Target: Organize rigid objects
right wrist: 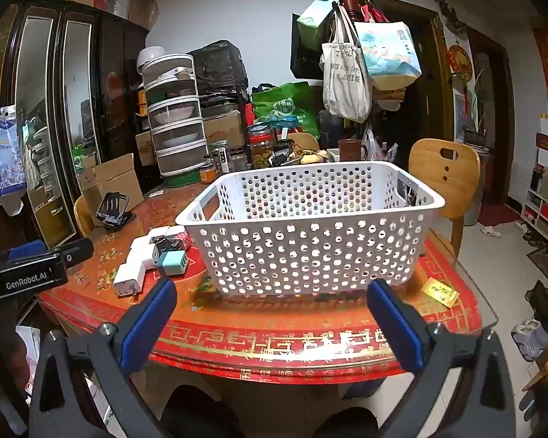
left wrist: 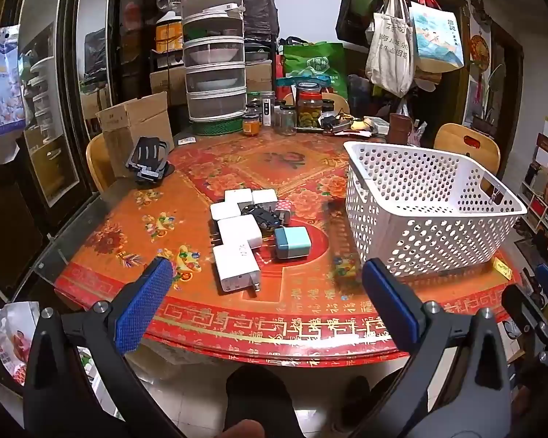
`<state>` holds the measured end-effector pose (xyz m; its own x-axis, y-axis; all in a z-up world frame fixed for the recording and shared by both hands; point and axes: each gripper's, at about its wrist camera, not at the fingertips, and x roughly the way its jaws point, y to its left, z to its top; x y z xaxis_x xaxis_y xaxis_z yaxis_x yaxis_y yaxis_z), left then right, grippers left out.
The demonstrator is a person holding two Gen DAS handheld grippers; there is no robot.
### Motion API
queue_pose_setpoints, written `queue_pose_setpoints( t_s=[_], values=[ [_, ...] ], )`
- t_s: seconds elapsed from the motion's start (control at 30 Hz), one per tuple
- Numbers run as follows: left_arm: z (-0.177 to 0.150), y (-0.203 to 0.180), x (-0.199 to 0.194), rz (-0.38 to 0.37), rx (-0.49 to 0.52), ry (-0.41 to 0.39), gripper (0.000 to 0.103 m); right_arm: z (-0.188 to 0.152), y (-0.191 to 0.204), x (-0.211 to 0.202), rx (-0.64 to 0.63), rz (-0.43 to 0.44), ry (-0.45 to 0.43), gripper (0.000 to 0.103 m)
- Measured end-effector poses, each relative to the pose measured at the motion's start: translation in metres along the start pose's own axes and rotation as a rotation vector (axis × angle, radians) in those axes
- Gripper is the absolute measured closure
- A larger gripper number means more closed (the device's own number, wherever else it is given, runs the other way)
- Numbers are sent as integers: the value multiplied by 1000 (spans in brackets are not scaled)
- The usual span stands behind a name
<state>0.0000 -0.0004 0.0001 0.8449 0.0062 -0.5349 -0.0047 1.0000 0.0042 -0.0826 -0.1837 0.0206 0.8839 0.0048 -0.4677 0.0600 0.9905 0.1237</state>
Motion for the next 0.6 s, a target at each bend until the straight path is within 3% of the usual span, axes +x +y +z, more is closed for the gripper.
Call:
queue_pose_setpoints(
  t_s=[0.6],
  values=[
    [-4,-6,0,-5,3,2,1,0,2,0,-9,1,-2,0]
  ],
)
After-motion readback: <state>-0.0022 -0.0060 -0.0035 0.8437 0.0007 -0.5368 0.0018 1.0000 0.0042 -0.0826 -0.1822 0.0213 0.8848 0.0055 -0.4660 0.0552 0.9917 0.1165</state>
